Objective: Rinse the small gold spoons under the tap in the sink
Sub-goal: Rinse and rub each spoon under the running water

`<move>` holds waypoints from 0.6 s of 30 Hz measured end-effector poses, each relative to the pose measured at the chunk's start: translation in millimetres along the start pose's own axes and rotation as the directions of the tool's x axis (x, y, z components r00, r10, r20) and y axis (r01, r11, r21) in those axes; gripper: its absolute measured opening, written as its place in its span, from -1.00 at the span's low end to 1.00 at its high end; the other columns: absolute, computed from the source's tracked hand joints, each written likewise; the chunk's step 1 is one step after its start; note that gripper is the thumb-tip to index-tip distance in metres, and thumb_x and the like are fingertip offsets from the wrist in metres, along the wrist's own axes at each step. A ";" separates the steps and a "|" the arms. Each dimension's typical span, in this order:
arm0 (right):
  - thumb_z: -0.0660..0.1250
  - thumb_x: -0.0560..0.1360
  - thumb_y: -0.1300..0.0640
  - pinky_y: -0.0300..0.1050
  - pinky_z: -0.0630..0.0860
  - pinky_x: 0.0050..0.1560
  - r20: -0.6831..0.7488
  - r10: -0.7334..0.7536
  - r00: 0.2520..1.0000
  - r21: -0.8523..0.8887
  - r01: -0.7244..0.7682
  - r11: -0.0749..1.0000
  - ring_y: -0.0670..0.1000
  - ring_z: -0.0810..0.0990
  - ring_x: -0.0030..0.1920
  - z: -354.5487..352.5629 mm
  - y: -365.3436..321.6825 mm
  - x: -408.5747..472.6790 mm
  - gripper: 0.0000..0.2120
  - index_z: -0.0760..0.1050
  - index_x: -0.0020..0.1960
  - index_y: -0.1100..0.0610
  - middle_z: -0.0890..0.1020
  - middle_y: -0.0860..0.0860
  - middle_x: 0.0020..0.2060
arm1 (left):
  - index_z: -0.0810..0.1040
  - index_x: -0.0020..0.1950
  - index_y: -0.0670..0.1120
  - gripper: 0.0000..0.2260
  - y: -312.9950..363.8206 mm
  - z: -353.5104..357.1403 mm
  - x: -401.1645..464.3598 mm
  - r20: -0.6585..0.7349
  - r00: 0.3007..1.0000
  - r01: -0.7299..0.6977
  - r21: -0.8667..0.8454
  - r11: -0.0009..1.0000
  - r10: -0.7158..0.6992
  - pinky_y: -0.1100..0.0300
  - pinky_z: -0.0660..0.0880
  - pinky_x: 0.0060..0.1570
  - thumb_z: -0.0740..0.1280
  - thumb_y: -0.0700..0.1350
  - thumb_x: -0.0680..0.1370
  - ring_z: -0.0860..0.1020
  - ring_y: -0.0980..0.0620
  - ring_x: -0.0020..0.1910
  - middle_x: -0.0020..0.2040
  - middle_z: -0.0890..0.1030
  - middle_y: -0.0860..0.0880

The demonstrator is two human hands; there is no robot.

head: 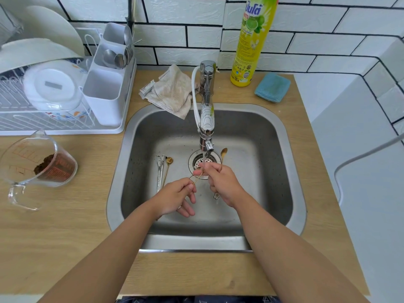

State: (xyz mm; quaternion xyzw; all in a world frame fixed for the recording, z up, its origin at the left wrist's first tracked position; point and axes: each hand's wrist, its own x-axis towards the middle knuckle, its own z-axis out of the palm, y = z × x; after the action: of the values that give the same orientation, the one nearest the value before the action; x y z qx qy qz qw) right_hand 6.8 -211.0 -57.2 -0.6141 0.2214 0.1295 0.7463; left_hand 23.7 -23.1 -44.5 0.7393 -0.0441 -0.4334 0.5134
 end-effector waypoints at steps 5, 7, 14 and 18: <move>0.29 0.68 0.14 -0.30 0.26 -0.53 -0.004 -0.058 0.998 -0.061 0.057 0.997 -0.12 0.27 -0.53 -1.1 1.6 1.2 -0.82 0.66 0.16 0.11 0.78 0.03 0.02 | 0.50 0.01 -0.08 -0.77 0.2 0.2 1.1 0.005 1.000 0.004 -0.042 0.999 -0.004 0.09 0.62 -0.33 0.10 -0.07 0.72 0.70 -0.22 -0.27 -0.20 0.62 -0.06; 0.24 0.70 0.12 -0.29 0.24 -0.53 0.019 -0.037 0.999 -0.053 0.038 0.998 -0.15 0.28 -0.54 -0.9 2.4 1.4 -0.79 0.66 0.13 0.07 0.78 0.03 0.05 | 0.50 0.00 -0.08 -0.77 0.0 -0.4 1.6 0.021 0.999 0.039 -0.037 0.999 -0.039 0.10 0.60 -0.36 0.10 -0.05 0.71 0.69 -0.18 -0.31 -0.22 0.64 -0.04; 0.28 0.69 0.13 -0.31 0.22 -0.49 0.158 0.013 0.987 -0.140 0.009 0.990 -0.10 0.24 -0.49 2.6 9.7 0.7 -0.78 0.60 0.30 0.06 0.78 -0.04 0.06 | 0.32 -0.28 -0.06 -0.78 -1.4 -12.1 5.3 -0.148 0.967 0.217 0.046 0.975 -0.208 0.22 0.22 -0.48 0.07 0.02 0.49 0.30 0.03 -0.55 -0.44 0.48 -0.06; 0.29 0.68 0.13 -0.48 0.44 -0.17 -0.064 -0.136 0.989 -0.114 0.128 0.985 -0.30 0.67 -0.22 1.6 3.9 3.7 -0.80 0.69 0.11 0.16 0.79 -0.09 -0.10 | 0.49 -0.21 -0.10 -0.77 -1.2 -3.9 8.1 -0.172 0.982 0.089 0.096 0.991 -0.071 0.15 0.47 -0.35 0.15 -0.10 0.60 0.52 0.01 -0.37 -0.31 0.62 -0.03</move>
State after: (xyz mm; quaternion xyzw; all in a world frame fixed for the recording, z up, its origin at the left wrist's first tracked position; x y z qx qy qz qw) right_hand 8.4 -208.9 -62.1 -0.6718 0.1993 0.0696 0.7101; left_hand 31.0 -23.9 -49.8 0.8000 0.0069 -0.3869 0.4586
